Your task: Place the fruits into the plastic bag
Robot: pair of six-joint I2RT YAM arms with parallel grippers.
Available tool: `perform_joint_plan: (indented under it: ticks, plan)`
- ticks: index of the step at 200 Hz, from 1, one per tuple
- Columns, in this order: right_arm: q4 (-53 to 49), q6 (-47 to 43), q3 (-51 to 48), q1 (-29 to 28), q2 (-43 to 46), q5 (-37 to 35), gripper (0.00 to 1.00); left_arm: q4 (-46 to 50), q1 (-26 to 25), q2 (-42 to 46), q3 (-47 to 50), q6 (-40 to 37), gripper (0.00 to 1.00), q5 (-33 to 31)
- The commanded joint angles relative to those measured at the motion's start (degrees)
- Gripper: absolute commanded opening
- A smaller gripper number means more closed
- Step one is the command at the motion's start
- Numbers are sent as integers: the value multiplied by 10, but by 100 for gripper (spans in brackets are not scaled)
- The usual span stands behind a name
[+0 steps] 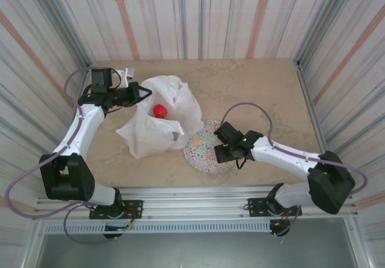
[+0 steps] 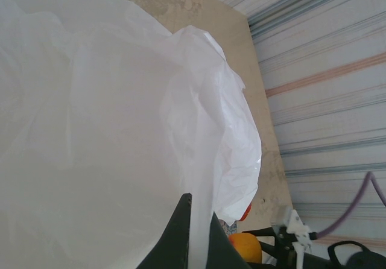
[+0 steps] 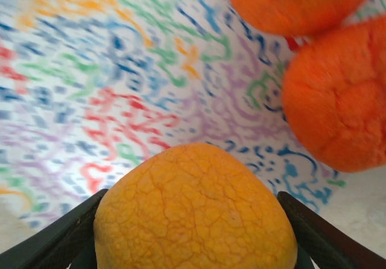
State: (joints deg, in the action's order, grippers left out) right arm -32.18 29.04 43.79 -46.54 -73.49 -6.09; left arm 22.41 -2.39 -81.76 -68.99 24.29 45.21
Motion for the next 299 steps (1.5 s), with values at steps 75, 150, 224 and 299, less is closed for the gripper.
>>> perform_joint_plan:
  ticks: [75,150,224,299]
  plan:
    - [265,23,127,27,-99,115,67,6,-14,-6,-11,-5,0,10]
    - [361,77,251,-22,-287,143,67,7,-16,-3,-12,-4,0,13]
    - [387,117,361,-53,-401,155,68,7,-17,0,-12,-4,0,14]
    - [384,162,450,-48,-484,150,72,6,-17,3,-12,-4,0,15]
